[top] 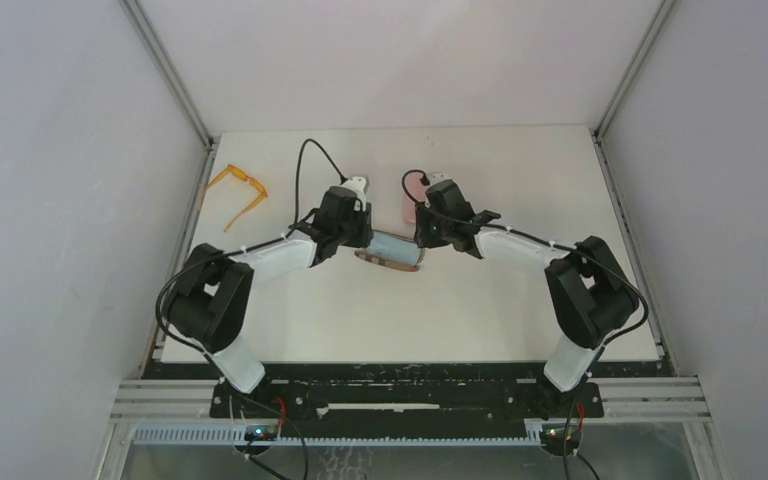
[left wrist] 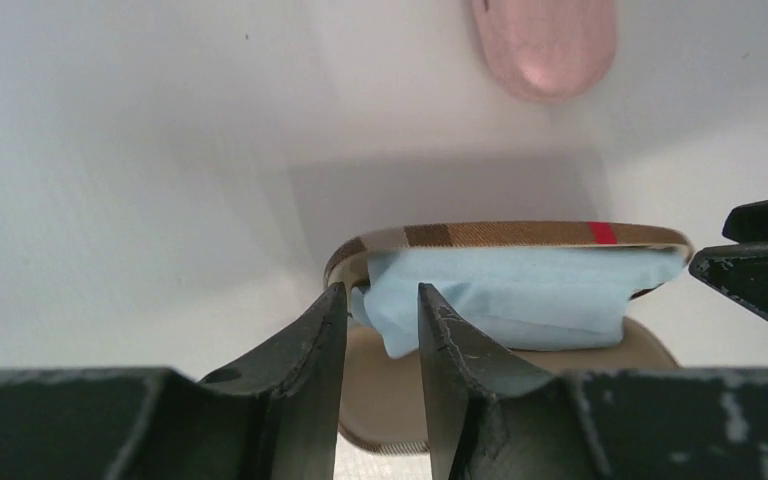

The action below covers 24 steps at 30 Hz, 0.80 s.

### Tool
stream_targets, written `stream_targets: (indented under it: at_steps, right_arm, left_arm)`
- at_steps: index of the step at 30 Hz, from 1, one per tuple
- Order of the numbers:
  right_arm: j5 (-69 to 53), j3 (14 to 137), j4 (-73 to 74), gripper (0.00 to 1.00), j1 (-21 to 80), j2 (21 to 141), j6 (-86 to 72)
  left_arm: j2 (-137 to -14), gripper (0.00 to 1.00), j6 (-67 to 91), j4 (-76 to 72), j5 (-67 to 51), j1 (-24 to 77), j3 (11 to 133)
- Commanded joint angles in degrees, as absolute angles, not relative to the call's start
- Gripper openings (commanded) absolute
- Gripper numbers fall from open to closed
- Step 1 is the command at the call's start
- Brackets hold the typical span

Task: Organize the sunglasses
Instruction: Place the glasses cleaning cloth in the sunglasses case, then pick up the sunglasses from the center of the board.

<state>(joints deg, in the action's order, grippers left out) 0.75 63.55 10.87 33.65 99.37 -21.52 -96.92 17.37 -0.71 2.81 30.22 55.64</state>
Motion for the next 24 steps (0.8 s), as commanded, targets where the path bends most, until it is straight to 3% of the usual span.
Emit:
stream_targets:
  at_steps: [1,9,12,24]
  right_arm:
    - [3.03,61.84,10.13,0.30,33.60,92.53,-19.44]
    - [6.50,55.13,10.10,0.40,33.62,81.96,-17.72]
    - [7.53,52.52,11.25,0.47,33.62,77.76,-17.22]
    - [11.99,41.68,15.14,0.53,32.74,58.71,-27.45]
  left_arm:
    - [-90.86,0.38,17.79,-2.07,2.53,29.78,56.78]
    - [-83.38,0.42,19.11,0.22,4.10,29.75,52.78]
    - [-79.57,0.43,21.08,1.41,6.40,29.79,50.08]
    - [-62.43,0.51,27.29,13.06,16.57,29.54,41.36]
